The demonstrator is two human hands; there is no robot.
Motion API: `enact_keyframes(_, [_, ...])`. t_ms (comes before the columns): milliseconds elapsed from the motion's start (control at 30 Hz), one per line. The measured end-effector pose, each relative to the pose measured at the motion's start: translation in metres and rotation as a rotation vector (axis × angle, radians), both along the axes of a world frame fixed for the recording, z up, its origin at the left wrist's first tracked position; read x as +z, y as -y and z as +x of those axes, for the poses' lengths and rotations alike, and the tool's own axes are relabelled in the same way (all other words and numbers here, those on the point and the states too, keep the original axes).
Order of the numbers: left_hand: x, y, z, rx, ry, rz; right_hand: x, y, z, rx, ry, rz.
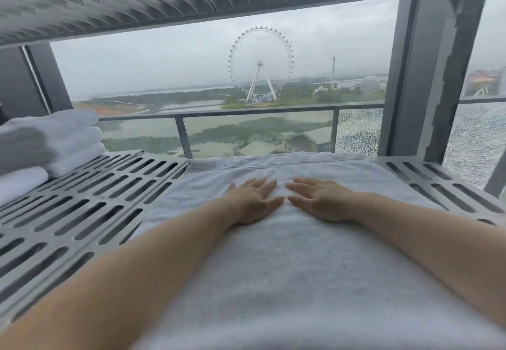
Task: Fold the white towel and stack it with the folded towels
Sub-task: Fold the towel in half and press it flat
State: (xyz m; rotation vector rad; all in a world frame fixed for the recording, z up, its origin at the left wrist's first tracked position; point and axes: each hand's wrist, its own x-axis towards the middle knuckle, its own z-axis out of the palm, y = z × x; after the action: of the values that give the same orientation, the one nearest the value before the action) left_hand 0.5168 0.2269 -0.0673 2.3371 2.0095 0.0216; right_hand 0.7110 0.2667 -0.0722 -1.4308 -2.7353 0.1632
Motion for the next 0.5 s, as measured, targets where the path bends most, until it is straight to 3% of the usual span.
enact_keyframes(100, [0.001, 0.017, 0.004, 0.022, -0.044, 0.088, 0.004, 0.017, -0.005, -0.021, -0.042, 0.121])
enact_keyframes(167, [-0.007, 0.037, -0.006, -0.012, 0.032, 0.038, -0.006, 0.037, 0.001, 0.036, -0.124, 0.067])
enact_keyframes(233, [-0.011, 0.061, -0.025, -0.037, 0.055, -0.014, -0.012, 0.055, 0.018, 0.086, -0.075, -0.018])
enact_keyframes(367, [-0.003, 0.101, -0.056, -0.005, 0.031, -0.043, -0.002, 0.072, 0.052, -0.060, 0.014, -0.008])
enact_keyframes(500, [0.001, 0.139, -0.051, 0.029, 0.079, -0.061, 0.003, 0.119, 0.021, 0.029, -0.174, -0.083])
